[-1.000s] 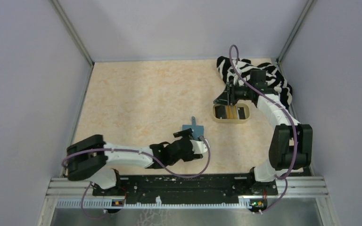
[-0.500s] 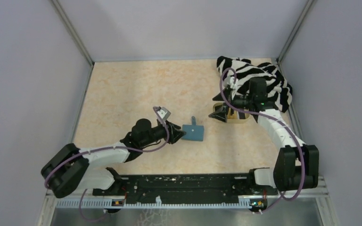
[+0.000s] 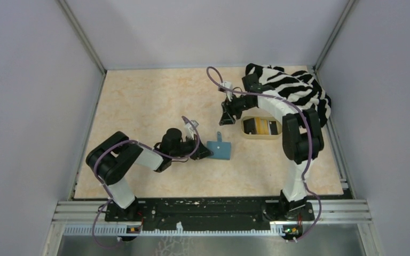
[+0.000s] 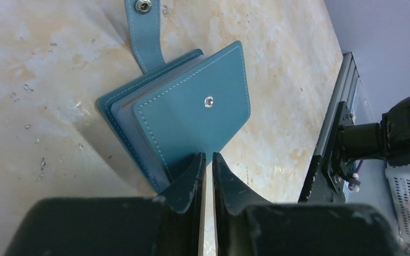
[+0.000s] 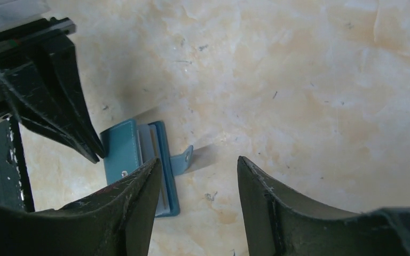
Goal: Put the credit cards into the card holder
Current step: Close the card holder at the center of the board.
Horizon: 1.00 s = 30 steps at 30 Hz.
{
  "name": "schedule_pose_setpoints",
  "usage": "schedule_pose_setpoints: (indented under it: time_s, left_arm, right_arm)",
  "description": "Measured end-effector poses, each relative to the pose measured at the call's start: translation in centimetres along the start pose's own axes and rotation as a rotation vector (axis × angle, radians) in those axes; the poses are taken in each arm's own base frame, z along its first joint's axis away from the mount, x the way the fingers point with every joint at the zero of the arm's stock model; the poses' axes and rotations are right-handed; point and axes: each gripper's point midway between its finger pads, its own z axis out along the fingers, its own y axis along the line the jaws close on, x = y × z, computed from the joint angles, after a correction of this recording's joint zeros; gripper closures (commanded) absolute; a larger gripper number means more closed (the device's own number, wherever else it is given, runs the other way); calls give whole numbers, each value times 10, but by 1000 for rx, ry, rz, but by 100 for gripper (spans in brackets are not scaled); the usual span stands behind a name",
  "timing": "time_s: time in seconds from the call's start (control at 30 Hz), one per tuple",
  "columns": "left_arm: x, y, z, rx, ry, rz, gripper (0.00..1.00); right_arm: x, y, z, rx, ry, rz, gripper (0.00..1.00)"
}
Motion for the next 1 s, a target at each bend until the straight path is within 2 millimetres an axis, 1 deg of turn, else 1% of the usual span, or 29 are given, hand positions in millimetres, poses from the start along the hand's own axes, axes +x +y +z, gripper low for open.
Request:
schedule_pose_setpoints:
  time_s: [0.07, 0.17, 0.3, 0.4, 0.57, 0.7, 0.87, 1.0]
  left_arm:
    - [-1, 3, 2, -17, -2, -5, 88]
    - [-2, 7, 2, -39, -7, -9, 88]
    - [-3, 7, 2, -41, -9, -8, 86]
    - [-4, 7, 3, -39, -10, -6, 86]
    - [-11, 7, 11, -35, -16, -2, 87]
    - [-9, 11, 12, -46, -12, -6, 90]
    - [-8, 12, 13, -50, -12, -6, 92]
    - [-8, 12, 13, -50, -12, -6, 93]
  right_arm:
    - [7, -9, 8, 8, 54, 39, 47]
    - [19, -14, 21, 3, 128, 83, 47]
    - [36, -7, 31, -28, 206, 126, 50]
    - [44, 0, 33, -46, 251, 149, 52]
    - [44, 6, 34, -54, 279, 152, 59]
    - [45, 3, 38, -57, 290, 151, 64]
    - [56, 3, 41, -67, 321, 179, 74]
    - [55, 3, 41, -66, 327, 180, 78]
